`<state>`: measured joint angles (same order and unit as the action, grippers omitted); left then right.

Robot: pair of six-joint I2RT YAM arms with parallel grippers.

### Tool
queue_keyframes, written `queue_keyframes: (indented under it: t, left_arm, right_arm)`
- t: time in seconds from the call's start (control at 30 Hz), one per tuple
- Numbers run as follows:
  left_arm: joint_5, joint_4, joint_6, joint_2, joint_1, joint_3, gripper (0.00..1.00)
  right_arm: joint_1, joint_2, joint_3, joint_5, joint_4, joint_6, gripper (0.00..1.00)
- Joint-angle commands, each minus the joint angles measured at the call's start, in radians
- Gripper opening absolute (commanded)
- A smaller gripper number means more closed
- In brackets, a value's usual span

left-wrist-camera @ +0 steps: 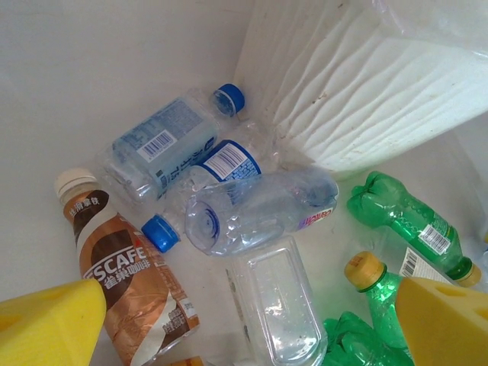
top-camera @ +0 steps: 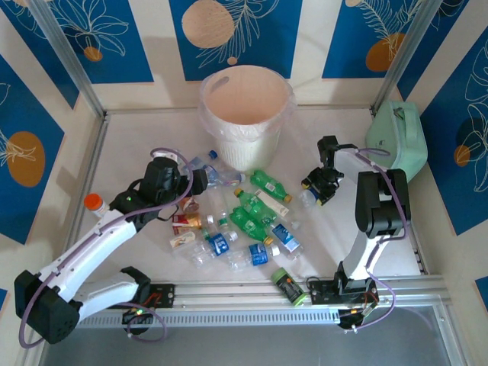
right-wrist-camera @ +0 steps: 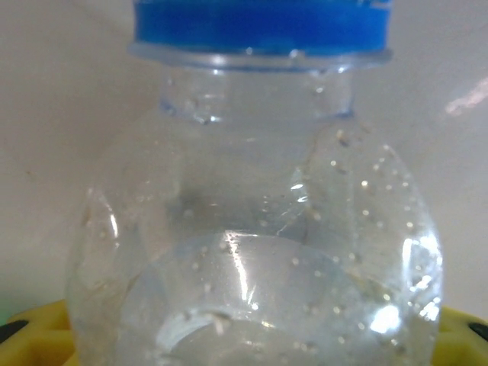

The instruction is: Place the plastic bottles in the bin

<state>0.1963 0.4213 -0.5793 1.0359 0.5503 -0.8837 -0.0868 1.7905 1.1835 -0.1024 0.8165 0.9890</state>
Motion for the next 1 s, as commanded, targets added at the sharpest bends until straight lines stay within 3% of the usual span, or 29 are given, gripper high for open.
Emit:
queue_keyframes:
  t: [0.0,0.23,0.4,0.53,0.8,0.97]
  left_arm:
    - [0.042,0.034,-0.016,-0.003,0.003,-0.034,0.97]
    - [0.058,0.050,-0.040,-0.007,0.003,-0.020,0.97]
    - [0.088,0.076,-0.076,0.003,-0.001,-0.014,0.97]
    - [0.085,0.078,-0.098,0.004,-0.004,-0.002,0.97]
    - [0.072,0.083,-0.131,-0.001,-0.009,0.012,0.97]
    - [0.065,0.097,-0.136,0.001,-0.010,0.017,0.97]
  right_arm:
    - [-0.014,-0.100,0.059,-0.033,0.065,-0.037,0.56]
    - [-0.088,-0.226,0.326,-0.118,0.180,-0.148,0.54]
    - [-0.174,-0.212,0.655,-0.157,0.247,-0.233,0.53]
    - [-0.246,-0.116,0.916,-0.154,0.285,-0.291,0.53]
    - [-0.342,0.246,1.525,-0.128,0.458,-0.351,0.53]
    - [-0.347,0.313,1.554,-0.073,0.415,-0.337,0.53]
